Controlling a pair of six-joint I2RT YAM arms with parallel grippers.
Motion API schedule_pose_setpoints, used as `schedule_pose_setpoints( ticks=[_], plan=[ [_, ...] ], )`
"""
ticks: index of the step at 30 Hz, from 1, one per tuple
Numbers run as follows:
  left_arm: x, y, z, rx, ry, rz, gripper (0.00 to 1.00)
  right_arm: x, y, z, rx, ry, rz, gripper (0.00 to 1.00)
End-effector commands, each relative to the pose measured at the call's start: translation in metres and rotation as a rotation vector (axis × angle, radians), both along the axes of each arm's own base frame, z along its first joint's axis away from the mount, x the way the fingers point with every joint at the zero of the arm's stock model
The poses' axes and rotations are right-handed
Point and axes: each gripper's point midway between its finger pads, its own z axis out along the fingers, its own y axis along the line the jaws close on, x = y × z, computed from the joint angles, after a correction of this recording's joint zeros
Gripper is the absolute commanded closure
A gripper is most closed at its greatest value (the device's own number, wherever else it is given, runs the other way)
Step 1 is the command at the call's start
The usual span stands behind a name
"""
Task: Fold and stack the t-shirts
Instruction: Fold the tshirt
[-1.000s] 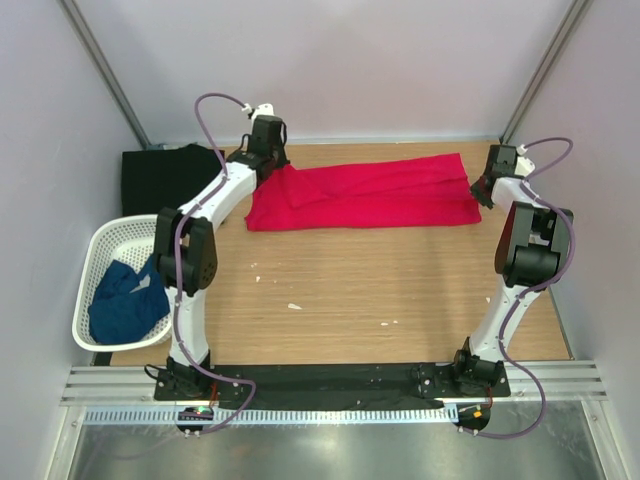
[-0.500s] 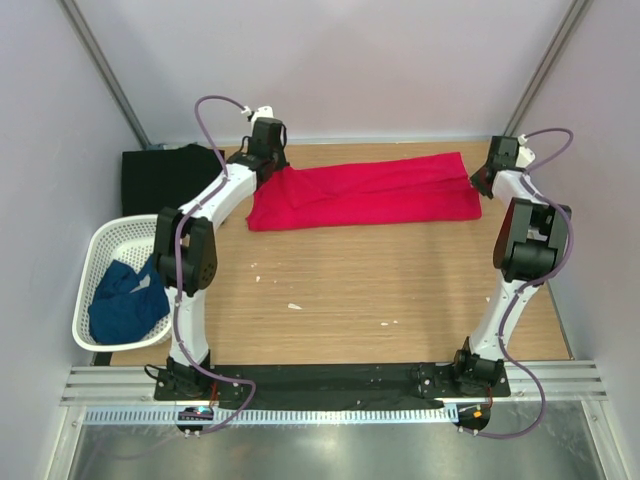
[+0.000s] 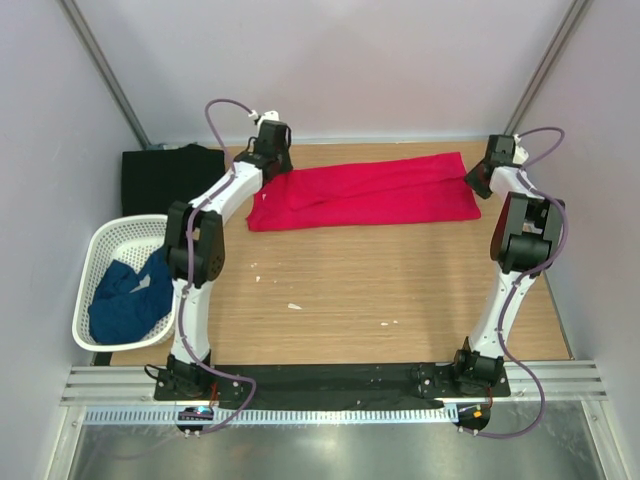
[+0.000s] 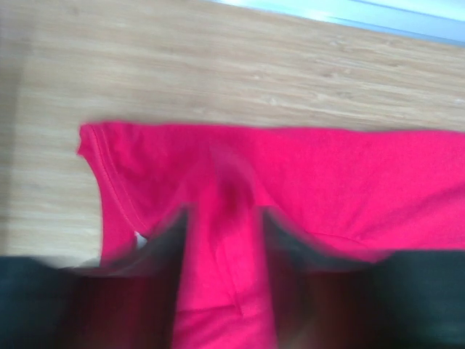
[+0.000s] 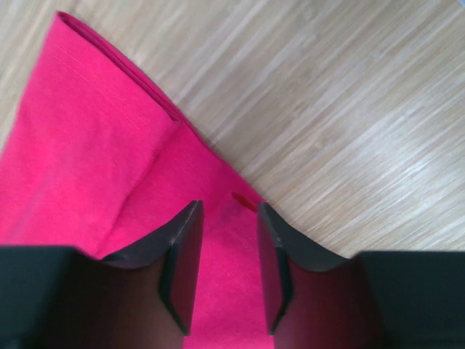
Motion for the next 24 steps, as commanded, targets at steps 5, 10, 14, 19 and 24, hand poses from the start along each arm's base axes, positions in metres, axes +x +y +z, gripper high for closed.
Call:
schedule_pose_setpoints(
  ticks=[5, 10, 14, 19, 24],
  plan=[
    [-0.01, 0.015, 0.063, 0.005, -0.05, 0.033, 0.09, 0.015, -0.002, 0.085, -0.044, -0.126, 0.048, 0.33],
    [-0.048, 0.032, 0.103, -0.057, -0.033, 0.116, 0.0, 0.008, 0.02, 0.139, -0.075, -0.191, 0.141, 0.2],
    [-0.096, 0.03, 0.102, -0.213, 0.005, 0.142, 0.0, 0.0, 0.064, 0.155, -0.12, -0.207, 0.265, 0.11],
    [-0.145, 0.048, 0.043, -0.245, 0.091, 0.219, 0.0, 0.002, 0.152, 0.168, -0.126, -0.26, 0.477, 0.11],
    [-0.175, 0.067, 0.017, -0.277, 0.15, 0.266, 0.03, -0.014, 0.273, 0.159, -0.062, -0.319, 0.775, 0.11]
  ],
)
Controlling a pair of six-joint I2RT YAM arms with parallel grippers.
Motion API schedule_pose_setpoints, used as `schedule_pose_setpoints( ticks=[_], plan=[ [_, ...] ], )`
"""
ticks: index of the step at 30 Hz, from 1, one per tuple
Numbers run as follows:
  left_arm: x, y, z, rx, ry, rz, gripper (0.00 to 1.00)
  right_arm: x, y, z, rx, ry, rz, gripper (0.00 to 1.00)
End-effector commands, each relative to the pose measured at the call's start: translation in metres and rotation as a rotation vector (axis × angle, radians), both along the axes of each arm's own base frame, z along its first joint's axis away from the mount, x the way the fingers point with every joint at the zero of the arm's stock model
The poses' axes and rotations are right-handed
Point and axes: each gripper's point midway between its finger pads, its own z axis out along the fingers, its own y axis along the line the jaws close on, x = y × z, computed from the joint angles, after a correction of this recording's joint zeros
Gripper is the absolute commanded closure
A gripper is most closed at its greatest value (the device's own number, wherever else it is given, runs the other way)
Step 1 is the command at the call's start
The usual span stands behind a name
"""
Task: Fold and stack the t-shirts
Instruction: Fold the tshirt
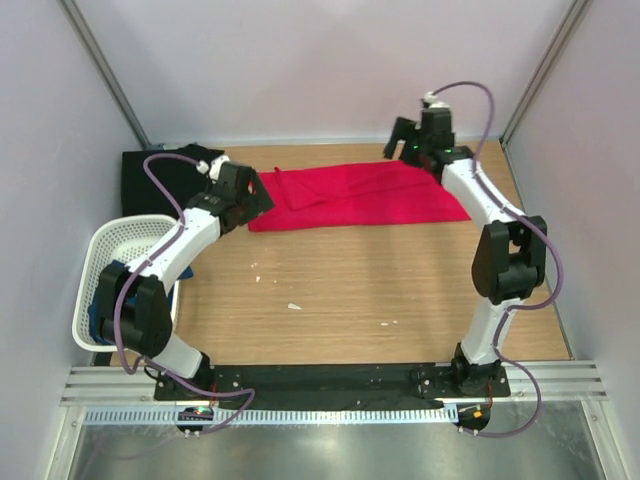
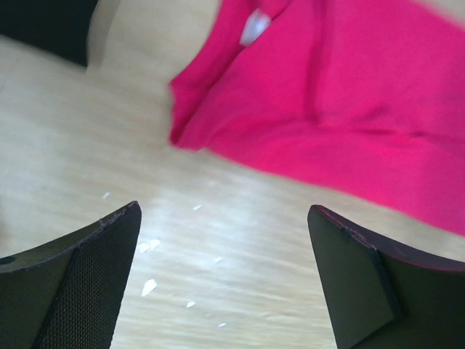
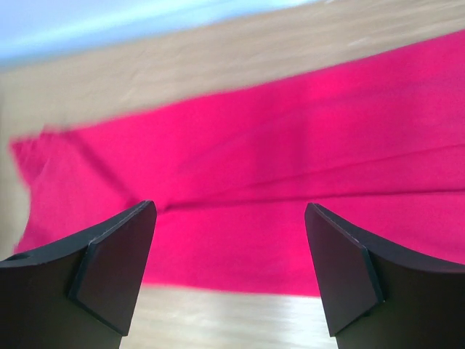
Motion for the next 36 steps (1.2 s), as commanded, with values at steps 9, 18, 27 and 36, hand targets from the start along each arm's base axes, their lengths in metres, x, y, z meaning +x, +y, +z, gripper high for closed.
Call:
schedule_pose_setpoints(
  ticks=[9, 18, 27, 36],
  plan=[
    [-0.036, 0.026, -0.039, -0.133, 0.061, 0.075, 0.2, -0.021, 0.188, -0.035, -0.122, -0.046, 0.434, 0.2],
    [-0.031, 0.016, -0.071, -0.158, 0.127, 0.027, 0.36, -0.018, 0.25, -0.071, -0.268, -0.054, 0.563, 0.36],
    [-0.006, 0.018, -0.078, -0.102, 0.122, -0.007, 0.4, -0.018, 0.292, -0.107, -0.358, -0.057, 0.638, 0.36],
    [0.01, 0.024, -0.084, -0.073, 0.111, -0.009, 0.4, -0.021, 0.305, -0.123, -0.372, -0.05, 0.678, 0.37]
  ],
)
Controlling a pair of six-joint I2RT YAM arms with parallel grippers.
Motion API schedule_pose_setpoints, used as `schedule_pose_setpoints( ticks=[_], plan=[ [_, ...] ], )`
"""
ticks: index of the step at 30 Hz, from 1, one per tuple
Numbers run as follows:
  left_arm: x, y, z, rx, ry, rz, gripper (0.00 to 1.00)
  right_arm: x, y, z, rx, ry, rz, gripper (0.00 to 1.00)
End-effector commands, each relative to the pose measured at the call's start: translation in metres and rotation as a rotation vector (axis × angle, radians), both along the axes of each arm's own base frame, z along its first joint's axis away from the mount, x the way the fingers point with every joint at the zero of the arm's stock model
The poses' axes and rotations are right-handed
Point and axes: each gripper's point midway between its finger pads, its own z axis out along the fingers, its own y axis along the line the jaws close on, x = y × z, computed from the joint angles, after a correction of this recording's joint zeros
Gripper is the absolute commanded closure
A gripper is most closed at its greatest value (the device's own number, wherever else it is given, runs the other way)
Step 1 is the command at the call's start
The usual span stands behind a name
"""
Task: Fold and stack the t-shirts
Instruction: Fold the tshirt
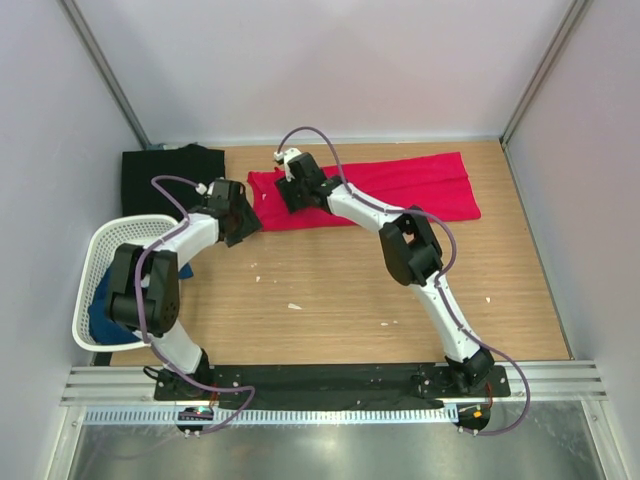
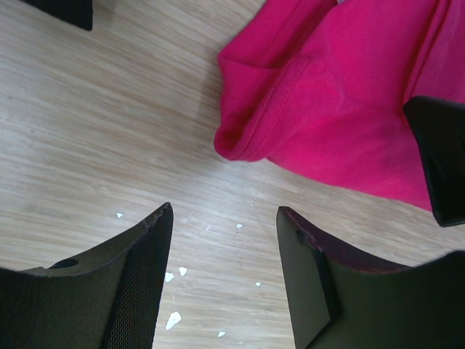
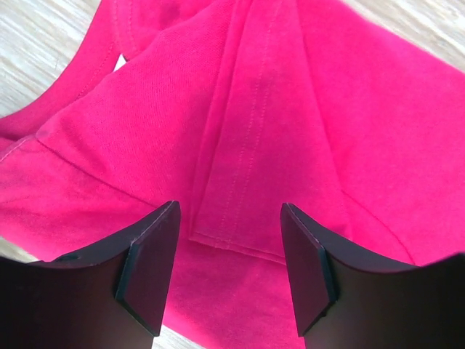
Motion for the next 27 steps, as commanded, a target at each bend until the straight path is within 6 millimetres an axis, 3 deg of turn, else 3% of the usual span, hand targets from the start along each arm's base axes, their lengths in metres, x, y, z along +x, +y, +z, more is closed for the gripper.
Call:
schedule_pose_setpoints(
  ticks=[1, 10, 17, 22, 27],
  plan=[
    [0.025, 0.001, 0.014, 0.012, -0.08, -0.011, 0.4, 0.008, 0.009, 0.021, 0.019, -0.055, 0.012, 0.38],
    [0.039, 0.004, 0.001, 0.032, -0.083, -0.008, 0.42, 0.009, 0.005, 0.012, -0.013, -0.055, 0.012, 0.49],
    [0.048, 0.005, -0.005, 0.042, -0.083, -0.009, 0.47, 0.008, 0.002, 0.006, -0.036, -0.055, 0.017, 0.51],
    [0.048, 0.005, -0.009, 0.046, -0.079, -0.013, 0.48, 0.005, 0.005, 0.019, -0.004, -0.05, 0.023, 0.46],
    [0.05, 0.009, -0.017, 0.081, -0.072, -0.024, 0.64, -0.001, 0.009, 0.035, 0.043, -0.052, 0.026, 0.43]
  ],
)
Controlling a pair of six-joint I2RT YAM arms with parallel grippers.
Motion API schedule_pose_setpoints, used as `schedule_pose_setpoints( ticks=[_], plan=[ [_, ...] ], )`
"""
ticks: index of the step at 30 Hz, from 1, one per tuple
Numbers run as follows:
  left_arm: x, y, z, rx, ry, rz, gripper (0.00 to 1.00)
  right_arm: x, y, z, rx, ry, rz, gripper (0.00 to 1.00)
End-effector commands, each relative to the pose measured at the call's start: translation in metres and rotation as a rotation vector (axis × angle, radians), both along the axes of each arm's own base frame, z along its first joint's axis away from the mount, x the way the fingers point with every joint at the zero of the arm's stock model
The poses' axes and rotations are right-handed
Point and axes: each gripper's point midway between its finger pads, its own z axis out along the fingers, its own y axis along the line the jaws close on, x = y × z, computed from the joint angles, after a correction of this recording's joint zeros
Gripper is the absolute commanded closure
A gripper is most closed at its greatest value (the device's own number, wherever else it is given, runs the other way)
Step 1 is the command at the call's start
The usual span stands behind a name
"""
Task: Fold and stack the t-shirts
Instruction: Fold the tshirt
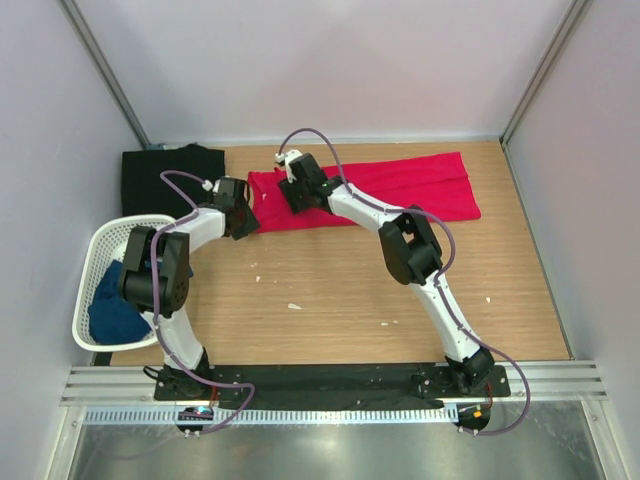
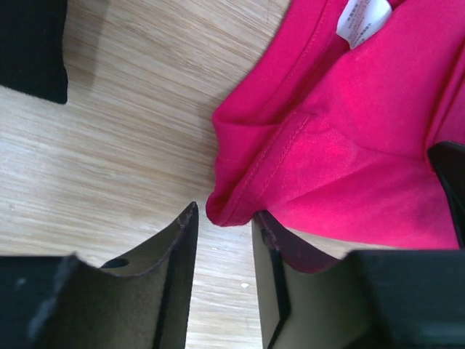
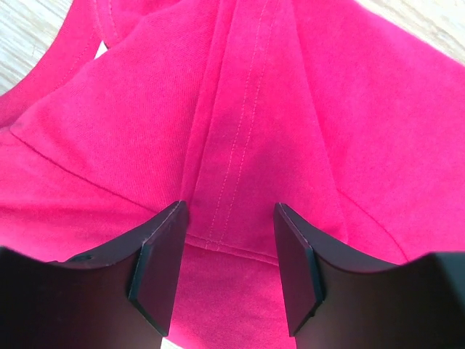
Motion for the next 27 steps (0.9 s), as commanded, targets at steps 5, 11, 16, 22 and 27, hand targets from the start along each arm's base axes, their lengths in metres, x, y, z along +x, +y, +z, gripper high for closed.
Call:
schedule_pose_setpoints(
  ticks=[5, 11, 16, 22, 27],
  plan=[
    [0.017, 0.01, 0.007, 0.063, -0.059, -0.014, 0.73, -0.005, 0.011, 0.029, 0.037, -0.03, 0.014, 0.43],
    [0.013, 0.012, 0.005, 0.08, -0.057, -0.026, 0.82, -0.009, 0.014, 0.027, 0.037, -0.029, 0.02, 0.43],
    [0.012, 0.01, 0.002, 0.075, -0.049, -0.037, 0.92, -0.01, 0.015, 0.024, 0.029, -0.028, 0.023, 0.44],
    [0.007, 0.01, -0.001, 0.072, -0.04, -0.041, 0.97, -0.006, 0.01, 0.017, 0.0, -0.038, 0.006, 0.69],
    [0.001, 0.011, -0.003, 0.07, -0.031, -0.037, 1.0, 0.004, 0.001, 0.039, -0.031, -0.112, -0.02, 0.96]
  ],
)
